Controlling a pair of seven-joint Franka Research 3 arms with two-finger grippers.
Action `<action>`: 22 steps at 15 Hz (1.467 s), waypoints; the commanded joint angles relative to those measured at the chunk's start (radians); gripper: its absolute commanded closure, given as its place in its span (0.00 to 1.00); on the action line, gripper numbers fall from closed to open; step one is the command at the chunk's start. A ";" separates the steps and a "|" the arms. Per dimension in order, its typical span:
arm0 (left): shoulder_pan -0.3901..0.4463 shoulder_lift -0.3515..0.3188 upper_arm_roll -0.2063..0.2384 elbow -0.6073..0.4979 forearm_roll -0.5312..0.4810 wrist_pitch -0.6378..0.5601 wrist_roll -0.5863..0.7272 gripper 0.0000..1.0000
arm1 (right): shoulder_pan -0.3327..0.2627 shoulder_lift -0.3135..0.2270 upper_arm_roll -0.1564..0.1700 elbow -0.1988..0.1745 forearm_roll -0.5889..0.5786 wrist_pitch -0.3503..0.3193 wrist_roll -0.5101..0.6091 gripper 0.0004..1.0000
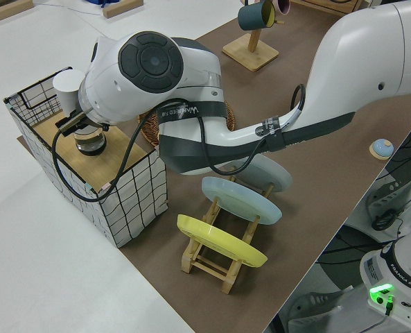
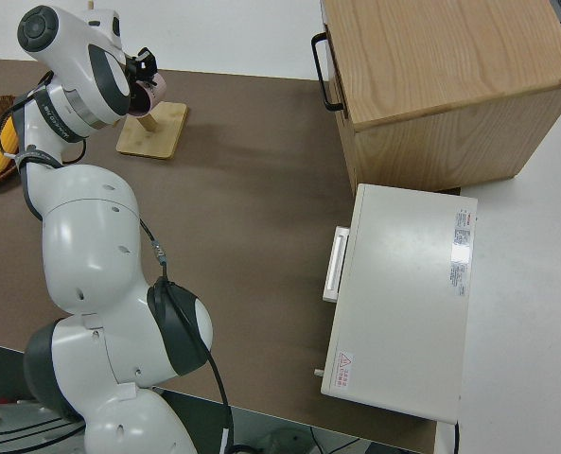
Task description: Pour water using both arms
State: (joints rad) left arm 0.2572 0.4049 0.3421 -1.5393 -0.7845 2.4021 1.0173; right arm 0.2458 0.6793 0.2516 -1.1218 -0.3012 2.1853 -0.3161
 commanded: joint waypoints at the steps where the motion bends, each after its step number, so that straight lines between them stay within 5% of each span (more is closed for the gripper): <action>1: 0.004 0.014 -0.008 0.015 -0.027 0.014 0.009 1.00 | 0.001 0.022 0.003 0.039 -0.021 -0.022 0.028 0.87; 3: 0.004 0.014 -0.008 0.016 -0.025 0.012 0.007 1.00 | -0.003 0.022 0.003 0.039 -0.018 -0.022 0.028 0.96; 22: -0.001 -0.006 0.006 0.062 -0.009 -0.046 -0.060 1.00 | -0.003 0.002 -0.020 0.037 -0.015 -0.033 0.023 0.98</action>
State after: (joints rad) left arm 0.2565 0.4052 0.3415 -1.5321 -0.7847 2.3988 1.0054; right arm 0.2433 0.6805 0.2338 -1.1051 -0.3032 2.1708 -0.3064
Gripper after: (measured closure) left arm 0.366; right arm 0.947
